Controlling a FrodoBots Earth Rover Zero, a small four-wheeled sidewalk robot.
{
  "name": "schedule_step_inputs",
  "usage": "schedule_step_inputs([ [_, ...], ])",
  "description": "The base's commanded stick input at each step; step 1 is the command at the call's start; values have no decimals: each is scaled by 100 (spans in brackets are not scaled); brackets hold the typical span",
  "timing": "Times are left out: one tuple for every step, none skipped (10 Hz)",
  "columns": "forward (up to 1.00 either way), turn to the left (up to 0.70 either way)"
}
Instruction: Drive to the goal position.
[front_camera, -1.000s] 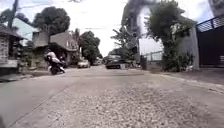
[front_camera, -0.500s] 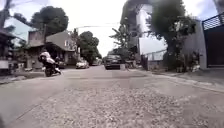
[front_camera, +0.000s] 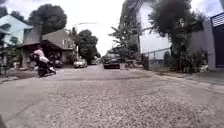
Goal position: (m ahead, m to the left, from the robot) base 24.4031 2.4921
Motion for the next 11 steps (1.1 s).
schedule_step_inputs([
  [100,15],
  [100,27],
  [100,9],
  [100,0],
  [100,0],
  [100,9],
  [100,7],
  [100,0],
  [100,16],
  [100,19],
  [100,0],
])
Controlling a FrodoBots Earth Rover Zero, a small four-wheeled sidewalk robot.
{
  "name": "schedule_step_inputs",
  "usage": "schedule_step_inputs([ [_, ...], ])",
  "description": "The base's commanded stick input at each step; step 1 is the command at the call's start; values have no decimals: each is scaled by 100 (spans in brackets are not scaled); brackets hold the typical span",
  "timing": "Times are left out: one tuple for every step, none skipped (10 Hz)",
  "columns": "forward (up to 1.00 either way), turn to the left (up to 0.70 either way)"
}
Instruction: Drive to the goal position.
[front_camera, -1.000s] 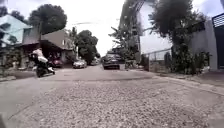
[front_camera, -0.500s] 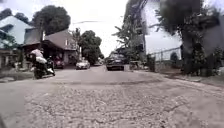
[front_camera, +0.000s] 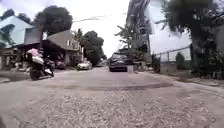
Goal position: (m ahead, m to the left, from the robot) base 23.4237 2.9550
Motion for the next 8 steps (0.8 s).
schedule_step_inputs([
  [100,0],
  [100,0],
  [100,0],
  [100,0],
  [100,10],
  [100,15],
  [100,8],
  [100,25],
])
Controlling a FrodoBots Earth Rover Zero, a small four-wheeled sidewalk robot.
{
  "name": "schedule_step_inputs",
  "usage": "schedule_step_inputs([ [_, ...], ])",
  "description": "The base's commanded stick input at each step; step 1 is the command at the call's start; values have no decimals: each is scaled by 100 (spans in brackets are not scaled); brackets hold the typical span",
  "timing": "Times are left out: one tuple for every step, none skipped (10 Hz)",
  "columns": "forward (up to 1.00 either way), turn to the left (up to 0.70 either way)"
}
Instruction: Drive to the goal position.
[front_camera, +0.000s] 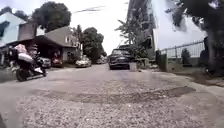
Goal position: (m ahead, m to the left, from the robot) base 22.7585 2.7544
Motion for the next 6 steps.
schedule_step_inputs([
  [100,0],
  [100,0],
  [100,8],
  [100,26],
  [100,10],
  [100,16],
])
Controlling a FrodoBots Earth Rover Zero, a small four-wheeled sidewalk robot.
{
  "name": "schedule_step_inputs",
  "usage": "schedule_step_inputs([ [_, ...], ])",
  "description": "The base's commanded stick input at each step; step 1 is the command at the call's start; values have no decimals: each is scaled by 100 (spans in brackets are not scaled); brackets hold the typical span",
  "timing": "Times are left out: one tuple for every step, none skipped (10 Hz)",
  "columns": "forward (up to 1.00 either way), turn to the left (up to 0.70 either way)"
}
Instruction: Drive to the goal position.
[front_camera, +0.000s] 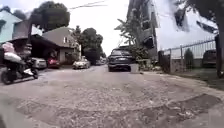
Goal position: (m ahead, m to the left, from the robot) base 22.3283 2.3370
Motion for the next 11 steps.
schedule_step_inputs([
  [100,6],
  [100,24],
  [100,6],
  [100,23],
  [100,13],
  [100,9],
  [100,16],
  [100,0],
  [100,11],
  [100,14],
  [100,18],
])
